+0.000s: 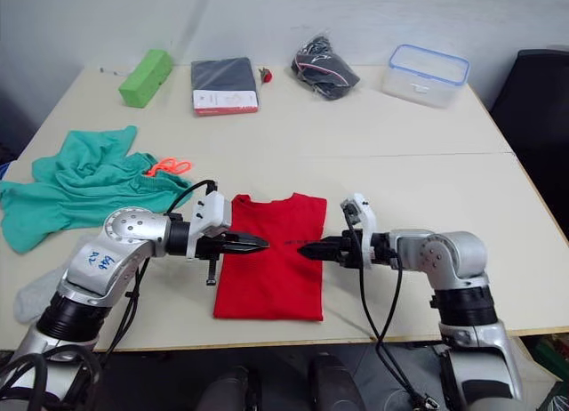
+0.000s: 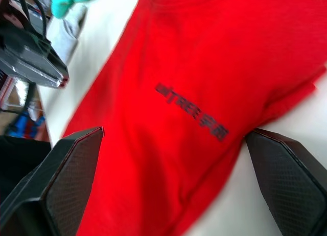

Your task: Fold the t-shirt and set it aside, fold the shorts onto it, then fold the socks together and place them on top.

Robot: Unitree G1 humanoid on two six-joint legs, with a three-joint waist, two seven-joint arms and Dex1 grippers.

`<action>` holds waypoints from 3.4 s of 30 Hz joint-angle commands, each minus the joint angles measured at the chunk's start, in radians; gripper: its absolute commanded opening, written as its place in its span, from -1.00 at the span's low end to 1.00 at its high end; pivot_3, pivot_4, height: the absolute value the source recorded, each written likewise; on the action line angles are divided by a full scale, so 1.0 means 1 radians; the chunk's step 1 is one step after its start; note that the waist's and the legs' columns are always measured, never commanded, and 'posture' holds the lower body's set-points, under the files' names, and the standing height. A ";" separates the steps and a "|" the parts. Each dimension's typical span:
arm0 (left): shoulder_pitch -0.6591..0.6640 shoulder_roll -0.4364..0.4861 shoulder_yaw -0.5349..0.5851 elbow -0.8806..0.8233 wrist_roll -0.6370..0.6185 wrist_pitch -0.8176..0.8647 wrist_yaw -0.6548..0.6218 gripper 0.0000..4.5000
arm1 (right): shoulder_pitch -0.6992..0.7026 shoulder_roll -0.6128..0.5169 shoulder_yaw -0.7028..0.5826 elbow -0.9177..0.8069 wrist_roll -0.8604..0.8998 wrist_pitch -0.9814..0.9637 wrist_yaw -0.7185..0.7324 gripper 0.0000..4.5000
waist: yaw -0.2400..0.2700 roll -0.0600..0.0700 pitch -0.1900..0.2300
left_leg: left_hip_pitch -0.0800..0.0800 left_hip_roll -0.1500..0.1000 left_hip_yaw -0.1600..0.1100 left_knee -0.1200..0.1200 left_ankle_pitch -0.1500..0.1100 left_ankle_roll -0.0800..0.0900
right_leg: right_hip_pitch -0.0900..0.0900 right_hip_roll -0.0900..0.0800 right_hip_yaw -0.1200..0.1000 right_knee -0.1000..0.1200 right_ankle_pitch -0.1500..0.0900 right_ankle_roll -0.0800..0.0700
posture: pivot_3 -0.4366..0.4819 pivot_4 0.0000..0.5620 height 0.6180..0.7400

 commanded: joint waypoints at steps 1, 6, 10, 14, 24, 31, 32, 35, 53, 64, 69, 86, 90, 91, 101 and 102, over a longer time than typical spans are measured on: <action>0.015 0.021 0.040 -0.053 -0.016 0.006 0.009 -1.00 | 0.028 0.019 0.051 0.020 0.030 0.077 0.021 0.99 | -0.003 0.000 0.000 | 0.000 0.000 0.000 0.000 0.000 0.000 | 0.000 0.000 0.000 0.000 0.000 0.000 | -0.05 -0.47 1.00; 0.030 0.026 0.052 -0.066 -0.018 0.013 0.016 -1.00 | 0.051 0.009 0.065 -0.004 0.042 0.095 0.044 0.91 | 0.000 0.000 0.000 | -0.001 -0.001 0.000 -0.001 0.000 0.001 | -0.001 -0.001 0.000 -0.002 0.000 0.000 | -0.05 -0.47 1.00; 0.032 0.023 0.051 -0.069 -0.019 0.014 0.020 -1.00 | 0.054 0.011 0.082 0.034 -0.011 0.045 0.024 0.42 | 0.001 0.000 0.000 | -0.002 -0.001 0.000 -0.001 -0.001 0.001 | -0.001 -0.001 0.000 -0.003 0.000 0.000 | -0.05 -0.47 1.00; 0.027 0.022 0.046 -0.063 -0.020 0.010 0.015 -1.00 | 0.048 -0.015 0.081 0.031 -0.021 0.032 0.033 -0.22 | 0.002 0.000 0.000 | -0.002 -0.001 0.000 -0.001 0.000 0.001 | -0.001 -0.001 -0.001 -0.003 0.000 0.000 | -0.05 -0.47 1.00; 0.021 -0.025 0.045 -0.088 -0.078 0.036 0.012 -1.00 | 0.125 -0.359 0.014 -0.063 0.003 -0.047 0.239 -0.99 | 0.057 0.001 0.001 | -0.005 -0.005 -0.002 0.001 -0.002 0.004 | 0.000 -0.006 -0.002 -0.007 0.000 0.001 | -0.05 -0.47 1.00; 0.011 -0.040 0.037 -0.094 -0.092 0.036 0.013 -1.00 | 0.234 -0.708 -0.021 0.146 -0.113 -0.291 0.497 -0.99 | 0.054 0.002 0.001 | -0.009 -0.008 -0.001 0.000 -0.002 0.005 | -0.001 -0.008 -0.003 -0.014 0.001 0.003 | -0.05 -0.47 1.00; 0.009 -0.041 0.035 -0.091 -0.091 0.032 0.011 -1.00 | 0.247 -0.747 -0.012 0.213 -0.154 -0.356 0.532 -0.99 | 0.054 0.002 0.001 | -0.009 -0.008 -0.001 0.000 -0.002 0.005 | -0.001 -0.008 -0.002 -0.014 0.001 0.003 | -0.05 -0.47 1.00; 0.003 -0.045 0.030 -0.082 -0.086 0.022 0.008 -1.00 | 0.249 -0.814 0.030 0.423 -0.285 -0.546 0.602 -0.99 | 0.052 0.003 0.002 | -0.009 -0.008 0.000 0.001 -0.002 0.005 | -0.001 -0.008 -0.001 -0.015 0.002 0.004 | -0.05 -0.47 1.00; -0.001 -0.038 0.034 -0.086 -0.081 0.017 0.013 -1.00 | -0.117 -0.760 0.015 1.073 -0.635 -1.013 0.504 -0.06 | 0.035 0.010 0.003 | -0.001 -0.004 0.012 0.001 0.003 0.002 | -0.001 -0.001 0.010 -0.009 0.003 0.006 | -0.05 -0.47 1.00; 0.036 -0.049 0.138 -0.090 -0.093 0.053 0.138 -1.00 | -0.334 -0.730 -0.262 1.115 -0.493 -1.081 0.369 0.99 | 0.018 0.012 0.004 | 0.002 -0.003 0.018 0.001 0.003 0.002 | -0.001 0.001 0.016 -0.007 0.003 0.006 | -0.05 -0.47 1.00; 0.079 -0.028 0.193 -0.116 -0.091 0.078 0.191 -1.00 | -0.268 -0.537 -0.232 0.640 -0.335 -0.882 0.506 0.99 | 0.008 0.012 0.004 | 0.003 -0.001 0.021 0.001 0.003 0.000 | -0.002 0.004 0.020 -0.004 0.004 0.006 | -0.05 -0.47 1.00; 0.584 0.106 0.488 -0.405 0.038 0.173 0.443 -1.00 | -0.064 -0.196 0.043 -0.251 -0.066 -0.676 0.510 0.99 | 0.045 0.006 0.002 | -0.001 -0.003 0.014 0.003 -0.002 0.004 | -0.002 -0.004 0.012 -0.007 0.004 0.006 | -0.05 -0.47 1.00; 0.439 0.171 0.439 -0.218 0.142 0.177 0.511 -1.00 | -0.071 -0.191 0.064 -0.240 -0.095 -0.693 0.501 0.99 | 0.049 0.006 0.002 | -0.001 -0.003 0.011 0.002 -0.004 0.009 | -0.002 -0.004 0.010 -0.006 0.004 0.005 | -0.05 -0.47 1.00; 0.413 0.178 0.422 -0.184 0.157 0.165 0.513 -1.00 | -0.067 -0.190 0.066 -0.246 -0.097 -0.694 0.498 0.99 | 0.047 0.005 0.002 | -0.001 -0.003 0.011 0.002 -0.004 0.008 | -0.002 -0.003 0.009 -0.007 0.004 0.005 | -0.05 -0.47 1.00; -0.073 0.107 0.169 0.550 0.334 -0.085 0.505 -1.00 | 0.002 -0.214 0.023 -0.394 -0.060 -0.660 0.394 0.99 | 0.047 0.004 0.002 | -0.006 -0.003 0.009 0.003 -0.001 0.002 | -0.006 -0.004 0.005 -0.005 0.004 0.004 | -0.05 -0.47 1.00; -0.100 0.099 0.155 0.609 0.343 -0.111 0.497 -1.00 | 0.001 -0.209 0.015 -0.400 -0.062 -0.665 0.376 0.99 | 0.045 0.004 0.002 | -0.006 -0.003 0.010 0.003 -0.001 0.003 | -0.006 -0.004 0.005 -0.005 0.004 0.004 | -0.05 -0.47 1.00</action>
